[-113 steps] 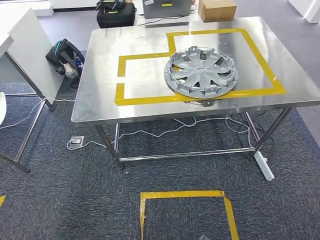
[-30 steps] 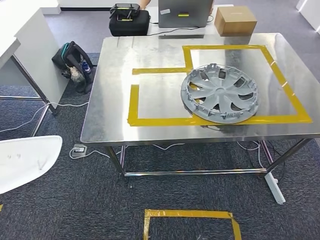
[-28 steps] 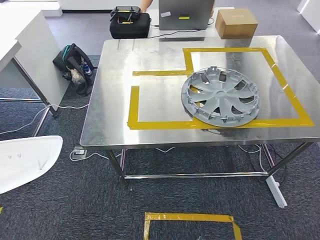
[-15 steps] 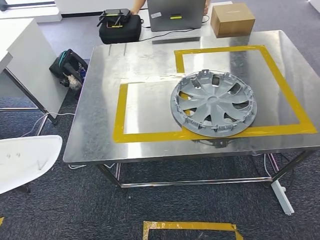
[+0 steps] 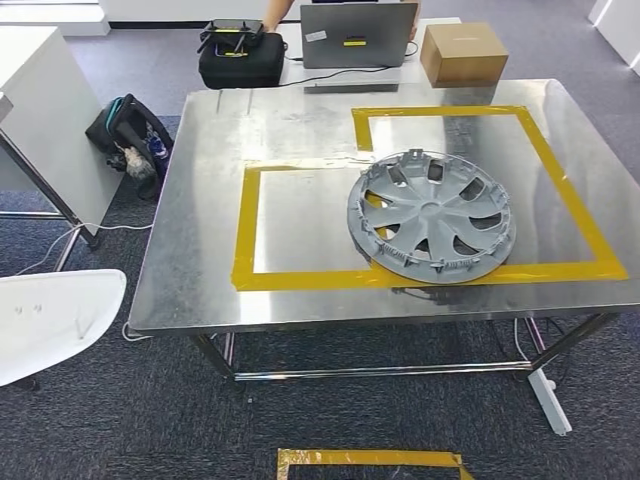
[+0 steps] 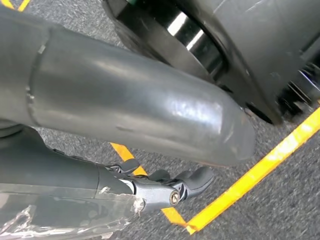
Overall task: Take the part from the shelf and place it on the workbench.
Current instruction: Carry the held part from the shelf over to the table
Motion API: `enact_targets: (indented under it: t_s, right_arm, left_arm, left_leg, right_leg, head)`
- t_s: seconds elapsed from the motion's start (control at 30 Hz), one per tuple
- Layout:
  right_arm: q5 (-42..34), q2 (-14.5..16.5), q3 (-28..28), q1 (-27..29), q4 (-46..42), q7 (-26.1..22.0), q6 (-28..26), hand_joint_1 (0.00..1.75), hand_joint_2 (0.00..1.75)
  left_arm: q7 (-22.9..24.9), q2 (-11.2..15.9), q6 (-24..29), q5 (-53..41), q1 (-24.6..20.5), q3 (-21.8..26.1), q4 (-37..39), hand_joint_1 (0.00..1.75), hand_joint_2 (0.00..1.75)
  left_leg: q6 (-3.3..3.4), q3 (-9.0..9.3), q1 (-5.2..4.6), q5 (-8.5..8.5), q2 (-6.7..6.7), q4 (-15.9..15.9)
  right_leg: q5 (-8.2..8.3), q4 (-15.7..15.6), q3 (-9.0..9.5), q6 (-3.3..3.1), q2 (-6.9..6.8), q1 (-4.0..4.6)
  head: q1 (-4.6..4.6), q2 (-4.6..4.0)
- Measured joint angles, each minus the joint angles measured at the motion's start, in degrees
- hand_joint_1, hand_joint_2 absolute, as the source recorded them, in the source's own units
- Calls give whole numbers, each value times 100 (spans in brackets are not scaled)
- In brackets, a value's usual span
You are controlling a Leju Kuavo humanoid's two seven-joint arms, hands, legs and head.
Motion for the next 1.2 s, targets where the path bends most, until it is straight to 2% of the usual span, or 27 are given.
enact_targets:
  t_s: [0.03,0.07,0.1,0.13,0.17,0.2,0.23,0.3,0.37,0.4,0.43,0.5,0.53,0.57,0.6,0.67,0.7,0.73,0.77,0.8,0.87,0.9,0.93,1.03,1.2]
  right_arm:
    - [0,0,1,5,4,0,1,0,0]
    - [0,0,2,11,7,0,2,0,0]
    - [0,-1,3,17,9,0,2,0,0]
    - [0,-2,2,20,12,0,2,0,0]
    - [0,-3,2,18,15,0,1,0,0]
    - [0,-4,1,12,18,0,1,0,0]
    - [-1,-4,1,6,22,1,1,0,0]
    - [-1,-7,-1,-1,27,4,0,0,0]
    - [1,-7,-2,-1,29,4,0,0,0]
    - [1,-7,-2,-4,29,3,0,0,0]
    - [2,-5,-3,-8,30,1,0,0,0]
    - [2,-7,-3,-15,30,-1,-1,0,0]
    - [1,-7,-3,-14,31,-1,0,0,0]
    - [1,-7,-2,-10,31,-1,1,0,0]
    - [0,-7,-2,-7,31,0,1,0,0]
    - [15,-7,-1,-7,32,16,21,0,0]
    - [46,-4,0,-11,32,56,60,0,0]
    - [91,3,1,-23,33,111,116,0,0]
    - [150,14,3,-45,33,177,186,0,0]
    - [208,24,3,-75,33,236,245,0,0]
    - [302,50,-2,-157,33,300,322,0,0]
    - [334,60,-4,-193,33,316,348,0,0]
    - [362,71,-7,-222,33,327,368,0,0]
    - [423,81,-20,-239,38,358,416,0,0]
    - [534,87,-46,-222,43,368,506,0,0]
  left_arm:
    - [0,-4,0,0,0,-4,0,175,175]
    - [0,-7,0,0,-1,-7,0,175,175]
    - [-1,-8,0,0,0,-8,0,175,175]
    - [0,-8,0,0,0,-8,0,175,175]
    - [0,-9,0,0,-1,-8,-1,175,175]
    - [0,-6,0,0,-3,-7,-1,175,175]
    - [0,-3,0,0,-3,-6,-2,175,175]
    - [-1,5,1,0,-4,-2,-3,175,175]
    - [-2,9,2,0,-3,5,-5,175,175]
    - [-2,12,4,2,-8,12,-6,175,175]
    - [-3,11,4,3,-10,15,-7,175,175]
    - [-4,4,5,4,-10,10,-7,175,175]
    - [-4,1,4,3,-5,4,-7,175,175]
    - [-5,-1,4,3,-2,0,-7,175,175]
    - [-5,-2,4,2,-3,-3,-7,175,175]
    - [-82,-2,-42,57,-71,-21,-7,175,175]
    - [-256,-30,-211,118,-325,-102,1,175,175]
    - [-498,-108,-519,149,-799,-268,30,175,175]
    - [-731,-243,-939,151,-1488,-560,95,175,175]
    - [-876,-419,-1356,102,-2250,-982,201,175,175]
    - [-851,-724,-1816,-1,-3548,-2051,476,175,175]
    - [-804,-820,-1865,-15,-3990,-2619,588,175,175]
    - [-780,-884,-1870,-14,-4358,-3125,664,175,175]
    - [-693,-1003,-1868,49,-5102,-4191,773,175,175]
    - [-632,-1156,-1952,137,-5808,-5062,867,175,175]
  left_leg:
    - [1,15,0,-16,-3,3]
    - [0,42,-1,-40,-6,5]
    - [-7,82,-1,-71,-9,7]
    - [-18,130,-1,-109,-11,9]
    - [-34,165,-4,-147,-11,13]
    - [-55,182,-7,-182,-11,32]
    - [-75,179,-9,-206,-11,44]
    - [-118,157,-9,-235,-13,56]
    - [-179,149,-4,-307,-14,109]
    - [-223,78,0,-408,-12,272]
    - [-273,-68,16,-557,-11,563]
    - [-364,-547,74,-873,-7,1376]
    - [-400,-753,111,-923,-6,1673]
    - [-429,-867,146,-849,-5,1772]
    - [-455,-866,176,-656,-3,1639]
    - [-490,-605,219,-105,3,890]
    - [-488,-452,216,95,0,493]
    - [-469,-353,205,214,-13,210]
    - [-442,-308,188,269,-42,43]
    - [-438,-303,174,276,-77,-16]
    - [-450,-307,174,311,-135,-49]
    - [-459,-302,176,316,-145,-56]
    - [-447,-299,172,321,-146,-58]
    - [-422,-310,170,326,-103,-62]
    - [-395,-290,160,312,-22,-82]
  right_leg:
    - [-24,190,-98,10,0,-2]
    - [74,137,-80,12,0,-1]
    - [266,-133,47,9,0,-1]
    - [484,-539,243,-1,0,-1]
    - [621,-904,440,-23,1,4]
    - [687,-1188,598,-51,4,9]
    - [683,-1329,683,-85,8,17]
    - [625,-1384,727,-155,16,28]
    - [610,-1420,755,-215,12,-2]
    - [606,-1444,778,-237,8,-30]
    - [600,-1463,798,-252,4,-55]
    - [579,-1473,815,-259,1,-92]
    - [566,-1475,827,-249,0,-108]
    - [550,-1475,845,-234,0,-127]
    - [532,-1475,874,-212,1,-147]
    - [494,-1486,938,-155,9,-184]
    - [479,-1499,966,-112,4,-197]
    - [476,-1523,985,-61,-11,-209]
    - [475,-1551,994,-15,-46,-211]
    - [469,-1573,995,-12,-86,-213]
    - [478,-1626,1005,-64,-154,-208]
    - [495,-1661,1016,-81,-163,-209]
    - [526,-1697,1035,-57,-161,-211]
    - [599,-1774,1087,45,-89,-216]
    - [623,-1831,1092,81,-3,-221]
  head:
    - [-1,0]
    - [0,0]
    - [-1,0]
    - [0,0]
    - [-5,0]
    - [-12,1]
    - [-22,1]
    - [-46,3]
    - [-69,3]
    - [-84,3]
    - [-101,3]
    - [-120,2]
    - [-119,2]
    - [-118,2]
    - [-120,2]
    - [-122,2]
    - [-127,2]
    - [-127,2]
    - [-131,2]
    - [-127,2]
    - [-116,2]
    - [-109,2]
    - [-103,2]
    - [-92,2]
    - [-93,2]
